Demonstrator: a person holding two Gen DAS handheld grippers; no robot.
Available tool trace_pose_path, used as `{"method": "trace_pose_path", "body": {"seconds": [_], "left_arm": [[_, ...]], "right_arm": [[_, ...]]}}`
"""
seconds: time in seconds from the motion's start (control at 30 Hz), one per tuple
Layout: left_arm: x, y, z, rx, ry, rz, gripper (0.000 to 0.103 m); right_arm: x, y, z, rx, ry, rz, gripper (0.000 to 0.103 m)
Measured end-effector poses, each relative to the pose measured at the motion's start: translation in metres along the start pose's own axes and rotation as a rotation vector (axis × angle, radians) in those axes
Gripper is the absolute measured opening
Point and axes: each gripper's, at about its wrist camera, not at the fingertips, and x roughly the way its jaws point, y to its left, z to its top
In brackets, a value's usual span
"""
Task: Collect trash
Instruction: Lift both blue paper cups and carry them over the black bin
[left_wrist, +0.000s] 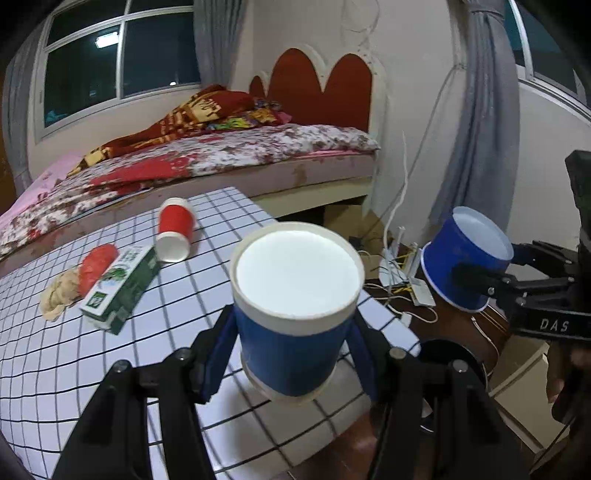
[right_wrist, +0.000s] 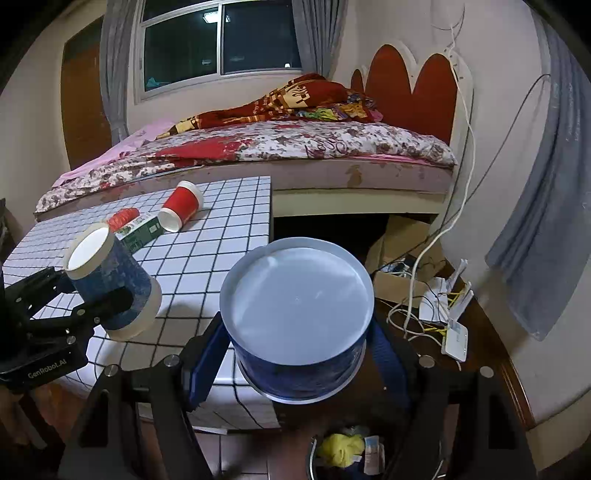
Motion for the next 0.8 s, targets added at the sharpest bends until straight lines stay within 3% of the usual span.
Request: {"method": "trace_pose_path", "body": {"seconds": [0.8], "left_arm": [[0.026, -0.129, -0.012, 0.156, 0.066, -0.199, 0.06]], "right_arm": [[-0.032, -0.11, -0.079, 0.147, 0.085, -0.108, 0.076]]}}
